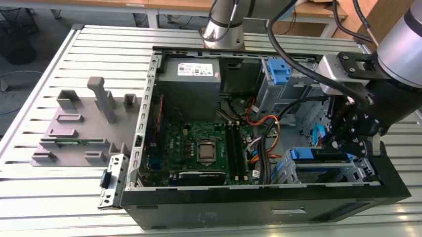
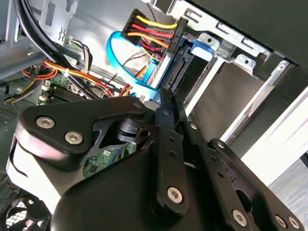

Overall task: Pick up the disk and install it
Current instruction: 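Insert the first disk wire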

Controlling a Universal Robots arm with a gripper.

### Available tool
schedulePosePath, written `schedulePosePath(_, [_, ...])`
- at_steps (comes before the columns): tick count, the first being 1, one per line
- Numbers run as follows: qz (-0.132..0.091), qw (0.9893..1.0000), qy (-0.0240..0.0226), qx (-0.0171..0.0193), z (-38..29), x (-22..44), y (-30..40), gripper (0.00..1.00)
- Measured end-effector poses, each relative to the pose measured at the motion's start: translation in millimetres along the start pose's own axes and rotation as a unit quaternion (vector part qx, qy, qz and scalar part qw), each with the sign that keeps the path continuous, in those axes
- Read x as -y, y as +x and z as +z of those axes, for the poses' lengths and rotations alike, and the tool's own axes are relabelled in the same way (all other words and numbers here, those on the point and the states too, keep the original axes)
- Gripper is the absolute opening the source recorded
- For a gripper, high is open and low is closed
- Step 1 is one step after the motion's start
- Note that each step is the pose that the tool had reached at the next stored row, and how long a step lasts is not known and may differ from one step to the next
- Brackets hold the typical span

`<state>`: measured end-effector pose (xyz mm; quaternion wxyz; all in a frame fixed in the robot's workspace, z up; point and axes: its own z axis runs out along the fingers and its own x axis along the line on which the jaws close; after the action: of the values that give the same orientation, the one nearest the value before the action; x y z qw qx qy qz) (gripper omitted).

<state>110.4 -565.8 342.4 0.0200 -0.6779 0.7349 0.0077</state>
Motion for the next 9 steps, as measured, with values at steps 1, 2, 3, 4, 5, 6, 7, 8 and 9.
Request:
schedulePosePath(1, [0.0, 1.0, 0.0, -0.0001, 0.0, 0.6, -0.1, 0.16])
schedulePosePath(2, [0.0, 1.0, 0.0, -0.0001, 0.0, 0.7, -0.1, 0.16])
schedulePosePath(3, [0.0, 1.0, 0.0, -0.0001, 0.3, 0.9, -0.1, 0.16])
schedulePosePath(4, [0.0, 1.0, 0.0, -0.0001, 0.7, 1.0, -0.1, 0.16])
schedulePosePath(5, [0.0, 1.0, 0.0, 0.0, 1.3, 1.0, 0.0, 0.16])
schedulePosePath(6, [0.0, 1.0, 0.0, -0.0001, 2.6, 1.1, 0.0, 0.16])
schedulePosePath(7, [0.0, 1.0, 0.0, -0.0002, 2.7, 1.1, 0.0, 0.16])
schedulePosePath(8, [0.0, 1.0, 0.0, -0.0003, 2.6, 1.1, 0.0, 0.16])
schedulePosePath(9, [0.0, 1.0, 0.0, -0.0002, 2.7, 1.1, 0.0, 0.16])
